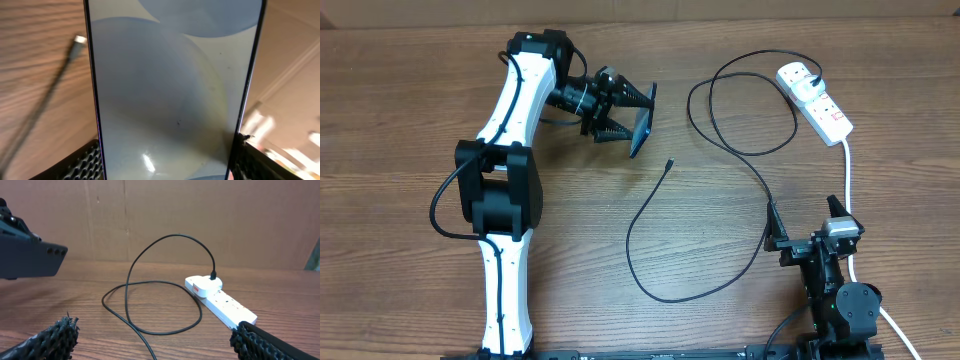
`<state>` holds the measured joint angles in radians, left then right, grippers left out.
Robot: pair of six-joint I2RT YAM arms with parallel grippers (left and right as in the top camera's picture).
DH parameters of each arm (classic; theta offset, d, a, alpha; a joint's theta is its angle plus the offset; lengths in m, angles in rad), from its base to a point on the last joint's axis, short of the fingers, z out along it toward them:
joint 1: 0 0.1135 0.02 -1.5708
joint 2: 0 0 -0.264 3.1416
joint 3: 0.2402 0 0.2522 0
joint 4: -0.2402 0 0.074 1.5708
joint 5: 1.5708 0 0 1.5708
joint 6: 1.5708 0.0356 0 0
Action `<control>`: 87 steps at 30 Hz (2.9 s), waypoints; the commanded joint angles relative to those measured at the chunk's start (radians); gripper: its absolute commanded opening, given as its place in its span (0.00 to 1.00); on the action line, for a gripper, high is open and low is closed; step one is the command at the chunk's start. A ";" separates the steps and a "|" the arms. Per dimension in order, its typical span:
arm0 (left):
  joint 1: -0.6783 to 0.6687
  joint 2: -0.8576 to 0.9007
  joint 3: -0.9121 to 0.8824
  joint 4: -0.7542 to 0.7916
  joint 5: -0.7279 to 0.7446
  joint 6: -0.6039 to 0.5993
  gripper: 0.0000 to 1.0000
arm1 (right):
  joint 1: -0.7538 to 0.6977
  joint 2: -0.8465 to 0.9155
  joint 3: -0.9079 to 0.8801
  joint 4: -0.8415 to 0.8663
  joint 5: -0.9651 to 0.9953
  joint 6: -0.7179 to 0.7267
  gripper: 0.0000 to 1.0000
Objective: Plug charger to phone and switch on socket
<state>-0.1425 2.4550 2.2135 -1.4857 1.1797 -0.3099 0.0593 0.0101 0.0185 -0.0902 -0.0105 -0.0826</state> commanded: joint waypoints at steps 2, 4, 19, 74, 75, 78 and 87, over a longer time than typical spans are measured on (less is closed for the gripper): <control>0.007 -0.003 0.022 -0.003 0.151 0.025 0.71 | -0.005 -0.007 -0.010 0.006 0.009 -0.004 1.00; 0.008 -0.003 0.022 -0.003 0.157 0.016 0.72 | -0.005 -0.007 -0.010 0.010 0.008 -0.003 1.00; 0.009 -0.003 0.022 -0.003 0.182 0.006 0.70 | -0.005 0.008 0.127 0.417 -0.670 0.555 1.00; -0.093 -0.003 0.022 0.023 0.100 -0.237 0.66 | 0.684 1.584 1.331 -0.587 0.549 0.951 0.82; -0.095 -0.003 0.022 0.023 0.100 -0.237 0.65 | 0.680 1.586 1.331 -0.584 0.549 0.951 0.79; -0.097 -0.003 0.022 0.023 0.103 -0.237 0.66 | 0.668 1.591 1.331 -0.586 0.549 0.969 0.70; -0.100 -0.003 0.022 0.027 0.100 -0.237 0.66 | 0.665 1.630 1.331 -0.584 0.555 0.974 0.59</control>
<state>-0.2363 2.4550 2.2135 -1.4590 1.2442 -0.5449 0.7273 1.6211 1.3281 -0.6762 0.5278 0.8829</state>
